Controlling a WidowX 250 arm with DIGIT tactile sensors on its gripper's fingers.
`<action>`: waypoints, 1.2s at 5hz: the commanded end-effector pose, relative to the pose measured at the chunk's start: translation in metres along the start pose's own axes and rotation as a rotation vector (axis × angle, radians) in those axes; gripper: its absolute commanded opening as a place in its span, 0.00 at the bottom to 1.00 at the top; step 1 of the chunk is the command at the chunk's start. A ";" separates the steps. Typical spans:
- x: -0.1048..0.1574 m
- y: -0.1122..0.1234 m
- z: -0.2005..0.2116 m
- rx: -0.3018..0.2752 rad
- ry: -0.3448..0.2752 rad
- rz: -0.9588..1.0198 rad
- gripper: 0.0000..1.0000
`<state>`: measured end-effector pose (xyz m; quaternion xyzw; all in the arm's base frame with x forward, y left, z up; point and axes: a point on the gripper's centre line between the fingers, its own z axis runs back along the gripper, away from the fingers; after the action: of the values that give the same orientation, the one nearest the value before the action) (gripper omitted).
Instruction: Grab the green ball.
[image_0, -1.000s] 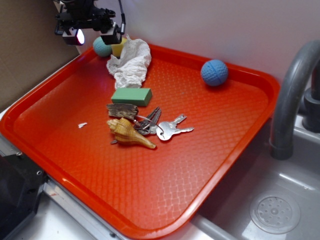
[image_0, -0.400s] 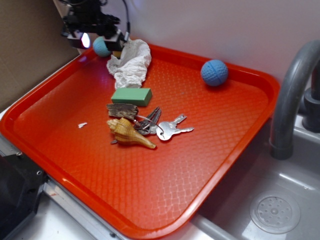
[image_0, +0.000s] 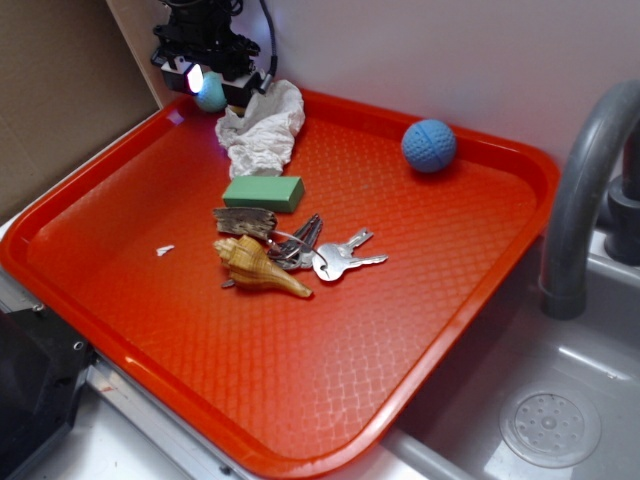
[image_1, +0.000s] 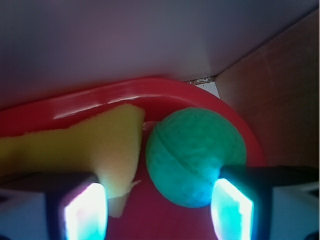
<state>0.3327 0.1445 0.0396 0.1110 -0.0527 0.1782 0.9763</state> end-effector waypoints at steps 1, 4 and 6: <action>0.015 0.003 0.020 0.003 -0.088 -0.011 0.00; 0.004 0.006 0.033 0.014 -0.092 -0.043 0.00; -0.049 -0.007 0.085 -0.114 -0.039 -0.101 0.00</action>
<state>0.2831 0.0981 0.0932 0.0556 -0.0424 0.1286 0.9892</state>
